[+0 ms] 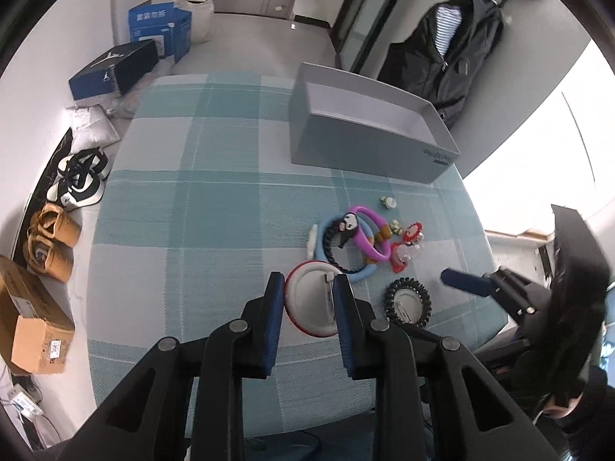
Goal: Organize jewelry
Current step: 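Grasp the white badge with the left tool while the right tool grasps the black hair tie, then carry the badge and hair tie into the grey box and release both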
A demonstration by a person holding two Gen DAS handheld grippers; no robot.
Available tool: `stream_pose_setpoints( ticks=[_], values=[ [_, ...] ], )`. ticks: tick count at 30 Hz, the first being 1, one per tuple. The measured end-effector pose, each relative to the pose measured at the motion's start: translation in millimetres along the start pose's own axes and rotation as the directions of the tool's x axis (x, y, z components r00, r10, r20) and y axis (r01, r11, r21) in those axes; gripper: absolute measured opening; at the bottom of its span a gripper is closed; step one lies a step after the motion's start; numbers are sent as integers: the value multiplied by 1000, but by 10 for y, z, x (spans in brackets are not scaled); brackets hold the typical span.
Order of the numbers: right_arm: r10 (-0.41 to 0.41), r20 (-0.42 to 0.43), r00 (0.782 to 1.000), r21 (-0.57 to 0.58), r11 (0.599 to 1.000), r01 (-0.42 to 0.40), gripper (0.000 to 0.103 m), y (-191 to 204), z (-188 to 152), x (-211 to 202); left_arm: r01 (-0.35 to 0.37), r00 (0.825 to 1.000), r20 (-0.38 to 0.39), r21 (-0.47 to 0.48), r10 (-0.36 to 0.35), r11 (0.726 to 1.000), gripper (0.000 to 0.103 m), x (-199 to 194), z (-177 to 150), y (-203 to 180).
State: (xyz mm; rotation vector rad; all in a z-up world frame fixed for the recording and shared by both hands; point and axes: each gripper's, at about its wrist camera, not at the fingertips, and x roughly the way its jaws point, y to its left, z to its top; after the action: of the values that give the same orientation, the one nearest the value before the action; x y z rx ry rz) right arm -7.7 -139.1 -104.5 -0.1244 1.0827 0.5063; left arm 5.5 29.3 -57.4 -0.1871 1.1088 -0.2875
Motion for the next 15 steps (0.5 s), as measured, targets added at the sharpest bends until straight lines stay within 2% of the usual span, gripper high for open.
stream_pose_setpoints(
  ticks=[1,3,9,15],
  values=[
    [0,-9,1000,-3,1000,0,75,6,2,23,5,1000,1,-5,-5,1000,20,-19,0,21],
    [-16,0,1000,-18,1000,16,74,35,11,25,2,1000,11,-8,-2,1000,20,-30,2,44],
    [-28,2,1000,-55,998,28,51,103,11,35,9,1000,24,-15,-8,1000,20,-65,-10,87],
    [-28,29,999,-67,997,30,45,109,0,-36,15,999,38,-21,-14,1000,20,-106,-6,113]
  ],
)
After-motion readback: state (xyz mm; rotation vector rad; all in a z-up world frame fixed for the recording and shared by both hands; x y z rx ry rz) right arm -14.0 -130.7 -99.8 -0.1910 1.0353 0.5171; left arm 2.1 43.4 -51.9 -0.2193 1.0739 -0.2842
